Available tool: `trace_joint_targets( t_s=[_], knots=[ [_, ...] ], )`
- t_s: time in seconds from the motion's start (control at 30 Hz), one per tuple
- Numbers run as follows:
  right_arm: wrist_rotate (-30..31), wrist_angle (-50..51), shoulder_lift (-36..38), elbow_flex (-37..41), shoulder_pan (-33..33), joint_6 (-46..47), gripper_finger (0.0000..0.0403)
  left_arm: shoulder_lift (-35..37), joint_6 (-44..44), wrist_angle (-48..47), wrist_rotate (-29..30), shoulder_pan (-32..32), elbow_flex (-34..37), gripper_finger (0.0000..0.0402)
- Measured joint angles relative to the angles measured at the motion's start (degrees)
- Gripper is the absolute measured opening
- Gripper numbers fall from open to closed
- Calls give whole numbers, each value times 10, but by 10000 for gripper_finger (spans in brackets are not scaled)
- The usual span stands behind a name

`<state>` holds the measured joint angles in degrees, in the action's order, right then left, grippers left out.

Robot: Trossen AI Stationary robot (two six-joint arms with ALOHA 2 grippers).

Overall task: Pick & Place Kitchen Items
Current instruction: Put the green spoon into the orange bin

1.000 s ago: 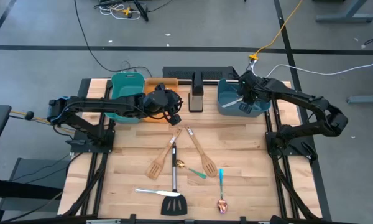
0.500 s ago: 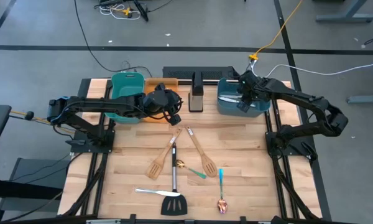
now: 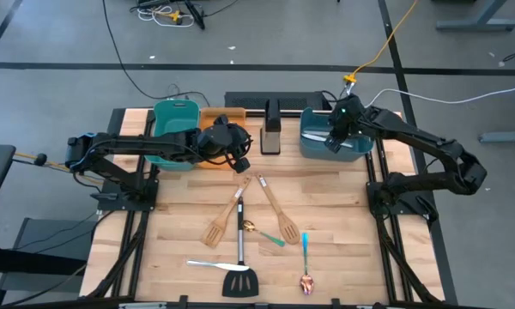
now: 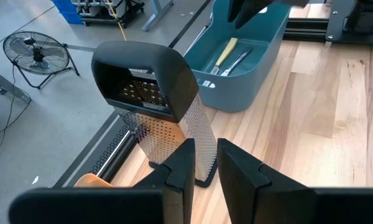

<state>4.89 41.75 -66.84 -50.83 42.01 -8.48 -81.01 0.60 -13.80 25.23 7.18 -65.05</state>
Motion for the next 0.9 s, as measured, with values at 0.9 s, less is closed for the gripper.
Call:
trace_joint_targets(
  t_s=[0.9],
  knots=[
    [-135, -199, 110, -1, -294, 192, 87, 0, 0, -13, 0, 0, 0, 73]
  ],
)
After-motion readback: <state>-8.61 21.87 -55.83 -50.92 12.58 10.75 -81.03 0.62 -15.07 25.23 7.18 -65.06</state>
